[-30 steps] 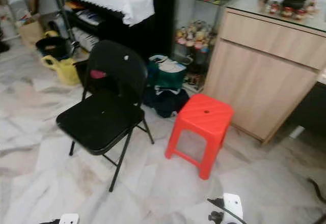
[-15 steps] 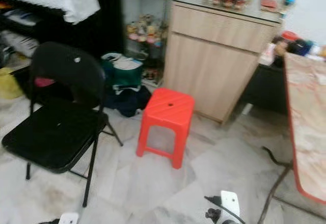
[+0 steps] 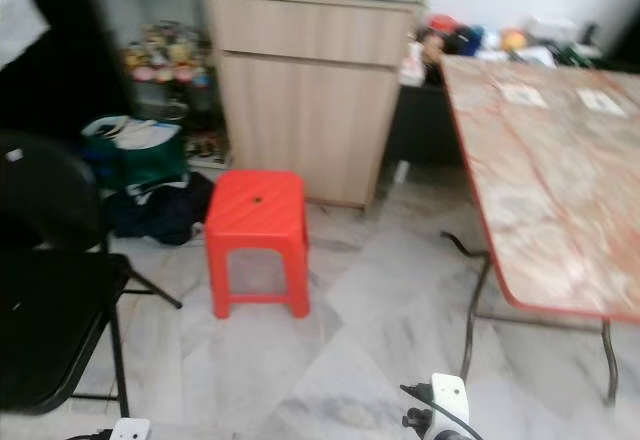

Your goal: Setting the table

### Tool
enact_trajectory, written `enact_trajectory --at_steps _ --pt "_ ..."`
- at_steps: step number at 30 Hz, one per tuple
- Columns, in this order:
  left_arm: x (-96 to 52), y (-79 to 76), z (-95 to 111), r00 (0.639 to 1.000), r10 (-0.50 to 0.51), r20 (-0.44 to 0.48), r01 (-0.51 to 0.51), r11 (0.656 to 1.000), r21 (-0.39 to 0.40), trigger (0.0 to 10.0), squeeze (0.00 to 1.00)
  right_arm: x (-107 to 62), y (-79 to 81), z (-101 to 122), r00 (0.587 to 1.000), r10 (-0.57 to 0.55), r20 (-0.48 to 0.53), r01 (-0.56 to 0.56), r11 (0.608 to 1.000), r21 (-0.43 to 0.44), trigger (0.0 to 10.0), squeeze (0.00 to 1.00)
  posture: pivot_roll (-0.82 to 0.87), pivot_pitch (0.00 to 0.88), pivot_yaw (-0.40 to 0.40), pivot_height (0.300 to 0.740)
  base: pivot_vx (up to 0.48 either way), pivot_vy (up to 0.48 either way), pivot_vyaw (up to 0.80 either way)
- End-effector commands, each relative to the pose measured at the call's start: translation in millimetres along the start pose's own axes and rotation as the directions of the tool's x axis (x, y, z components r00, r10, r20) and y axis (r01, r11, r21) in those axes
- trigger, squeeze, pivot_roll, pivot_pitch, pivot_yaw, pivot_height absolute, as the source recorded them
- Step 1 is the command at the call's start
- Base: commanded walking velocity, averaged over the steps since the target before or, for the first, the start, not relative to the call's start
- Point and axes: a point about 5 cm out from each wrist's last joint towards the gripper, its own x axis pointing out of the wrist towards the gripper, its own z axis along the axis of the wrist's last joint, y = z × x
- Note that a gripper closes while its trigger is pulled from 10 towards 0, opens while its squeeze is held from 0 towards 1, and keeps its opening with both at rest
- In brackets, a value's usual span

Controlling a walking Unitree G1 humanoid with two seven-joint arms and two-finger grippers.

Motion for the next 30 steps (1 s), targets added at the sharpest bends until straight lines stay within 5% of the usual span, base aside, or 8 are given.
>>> enact_trajectory --at_steps 1,10,18,30 --pt "-3.0 1.0 -13.7 0.999 -0.004 -0.046 0.005 1.0 0.018 10.0 0.0 0.7 3.2 1.9 1.0 0.018 0.003 -0.018 0.999 -0.03 10.0 0.0 0.08 0.082 -0.026 0.74 0.0 0.0 -0.78" --pt "-3.5 -0.3 -16.5 0.998 -0.019 -0.061 0.022 0.998 0.052 10.0 0.0 0.5 3.3 4.2 0.999 0.042 -0.003 -0.042 0.99 -0.135 10.0 0.0 0.08 0.067 -0.02 0.74 0.0 0.0 -0.74" --pt "-4.6 -2.4 -21.0 0.997 -0.025 -0.071 0.031 0.995 0.093 10.0 0.0 0.3 1.1 0.1 0.999 -0.024 0.026 0.024 1.0 0.01 10.0 0.0 0.08 0.054 -0.018 0.74 0.0 -0.033 0.0" --pt "-4.6 -5.9 -22.8 0.997 -0.028 -0.074 0.037 0.993 0.11 10.0 0.0 -0.2 -1.2 -2.6 0.998 -0.06 0.031 0.058 0.996 0.064 10.0 0.0 0.08 0.046 -0.021 0.74 0.0 -0.457 0.0"
